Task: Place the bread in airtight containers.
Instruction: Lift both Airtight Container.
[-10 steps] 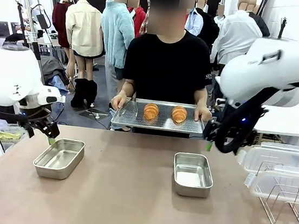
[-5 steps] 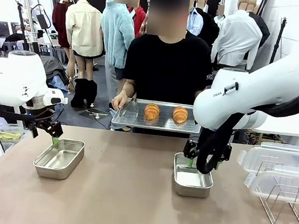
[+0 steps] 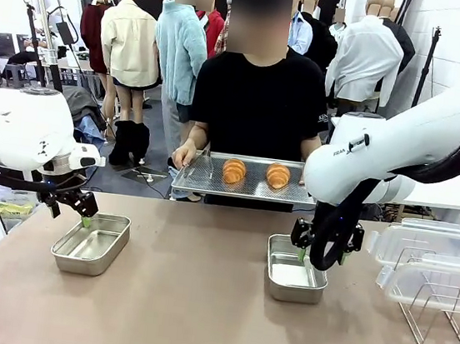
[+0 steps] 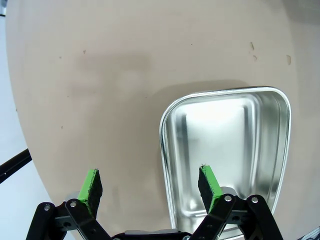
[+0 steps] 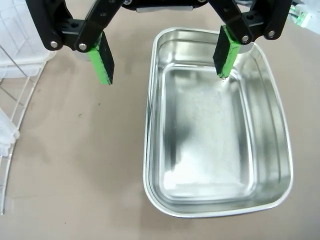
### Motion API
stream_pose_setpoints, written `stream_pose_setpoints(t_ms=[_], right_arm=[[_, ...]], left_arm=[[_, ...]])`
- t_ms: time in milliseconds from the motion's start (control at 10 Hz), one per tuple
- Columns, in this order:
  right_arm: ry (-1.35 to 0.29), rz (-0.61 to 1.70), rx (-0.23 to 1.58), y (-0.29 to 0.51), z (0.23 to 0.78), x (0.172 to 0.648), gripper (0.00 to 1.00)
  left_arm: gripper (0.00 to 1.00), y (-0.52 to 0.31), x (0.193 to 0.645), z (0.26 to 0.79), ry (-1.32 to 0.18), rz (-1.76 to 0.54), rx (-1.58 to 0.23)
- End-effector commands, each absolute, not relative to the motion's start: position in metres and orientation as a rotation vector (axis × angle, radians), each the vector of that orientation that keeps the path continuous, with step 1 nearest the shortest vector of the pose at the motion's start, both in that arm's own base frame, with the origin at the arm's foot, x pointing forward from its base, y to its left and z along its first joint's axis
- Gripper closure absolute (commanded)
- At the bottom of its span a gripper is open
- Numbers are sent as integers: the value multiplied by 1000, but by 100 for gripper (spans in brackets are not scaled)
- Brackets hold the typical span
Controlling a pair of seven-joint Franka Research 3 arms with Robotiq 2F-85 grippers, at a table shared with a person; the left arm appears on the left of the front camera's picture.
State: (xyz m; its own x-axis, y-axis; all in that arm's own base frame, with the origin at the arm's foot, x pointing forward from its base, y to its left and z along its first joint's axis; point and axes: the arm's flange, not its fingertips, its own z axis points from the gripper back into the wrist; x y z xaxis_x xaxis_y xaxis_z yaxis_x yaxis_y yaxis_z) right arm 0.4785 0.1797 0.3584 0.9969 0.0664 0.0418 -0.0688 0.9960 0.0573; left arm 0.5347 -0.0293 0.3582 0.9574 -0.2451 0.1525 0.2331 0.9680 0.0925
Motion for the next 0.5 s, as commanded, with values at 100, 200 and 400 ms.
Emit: stream_pose_setpoints(t_ms=[100, 200, 400], right_arm=[[-37, 54, 32, 178, 353, 484, 0], [-14, 58, 45, 181, 343, 492, 0], [-12, 51, 64, 180, 335, 493, 0]], left_arm=[[0, -28, 539, 354, -187, -252, 37], [0, -25, 546, 346, -172, -248, 32], [0, -27, 552, 340, -160, -247, 36]])
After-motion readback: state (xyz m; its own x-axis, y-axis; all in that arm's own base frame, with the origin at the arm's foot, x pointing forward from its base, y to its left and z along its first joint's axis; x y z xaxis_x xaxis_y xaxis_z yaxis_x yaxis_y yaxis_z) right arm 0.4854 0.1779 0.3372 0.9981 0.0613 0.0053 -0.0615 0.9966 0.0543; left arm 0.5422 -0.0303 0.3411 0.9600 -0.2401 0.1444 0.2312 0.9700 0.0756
